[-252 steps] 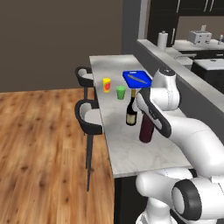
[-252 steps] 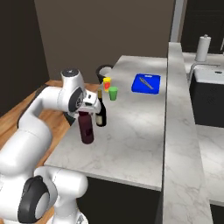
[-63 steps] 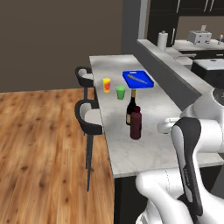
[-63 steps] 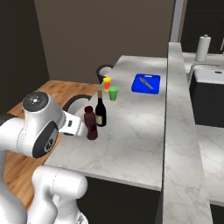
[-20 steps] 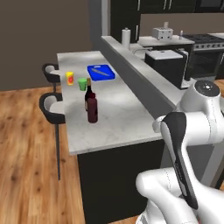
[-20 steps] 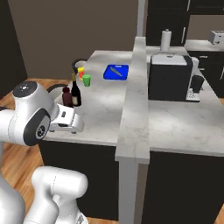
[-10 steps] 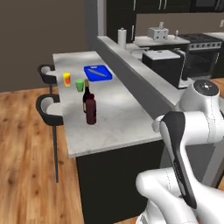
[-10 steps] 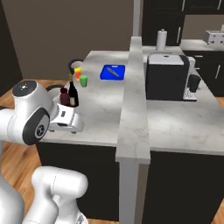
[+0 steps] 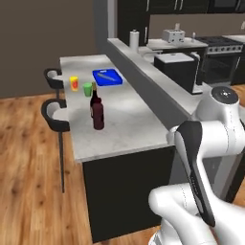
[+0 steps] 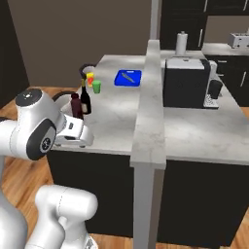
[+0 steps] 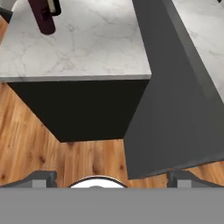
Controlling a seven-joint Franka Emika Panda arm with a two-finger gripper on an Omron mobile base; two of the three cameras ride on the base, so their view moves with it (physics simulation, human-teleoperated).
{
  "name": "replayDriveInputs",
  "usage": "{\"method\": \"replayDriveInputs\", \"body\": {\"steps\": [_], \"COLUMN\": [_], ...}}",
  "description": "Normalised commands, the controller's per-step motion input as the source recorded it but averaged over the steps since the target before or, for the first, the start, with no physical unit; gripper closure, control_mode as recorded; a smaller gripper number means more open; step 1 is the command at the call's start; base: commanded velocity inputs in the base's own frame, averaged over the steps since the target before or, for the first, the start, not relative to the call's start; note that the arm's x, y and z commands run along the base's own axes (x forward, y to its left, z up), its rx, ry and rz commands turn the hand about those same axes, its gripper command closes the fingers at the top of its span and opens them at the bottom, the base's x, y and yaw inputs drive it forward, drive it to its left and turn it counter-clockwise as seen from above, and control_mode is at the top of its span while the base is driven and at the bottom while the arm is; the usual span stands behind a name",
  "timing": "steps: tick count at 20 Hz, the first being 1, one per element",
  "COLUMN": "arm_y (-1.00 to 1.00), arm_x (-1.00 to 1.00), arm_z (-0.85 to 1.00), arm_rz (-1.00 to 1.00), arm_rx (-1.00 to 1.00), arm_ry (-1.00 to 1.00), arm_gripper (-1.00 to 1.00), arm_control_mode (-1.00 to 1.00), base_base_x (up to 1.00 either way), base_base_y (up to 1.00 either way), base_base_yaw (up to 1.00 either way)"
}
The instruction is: Place the drinks on the dining counter in a tight cluster.
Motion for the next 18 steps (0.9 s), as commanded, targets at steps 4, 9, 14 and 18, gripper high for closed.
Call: {"method": "replayDriveInputs", "body": {"steps": [4,9,14,18], "arm_y": [0.0,0.0,0.0,0.0], "arm_x": [0.0,0.0,0.0,0.0], "arm_z": [0.0,0.0,0.0,0.0], "arm_rz": [0.0,0.0,0.0,0.0], "arm_rx": [0.0,0.0,0.0,0.0], "arm_ry": [0.0,0.0,0.0,0.0], "arm_gripper": [-1.0,-1.0,-1.0,-1.0], "arm_control_mode": [1.0,1.0,1.0,1.0], "base_base_x": [-1.0,-0.84,0.0,0.49], "base_base_y": [0.16,-0.07,-0.34,-0.76], "base_base_yaw": [-0.19,-0.42,-0.77,-0.6]}}
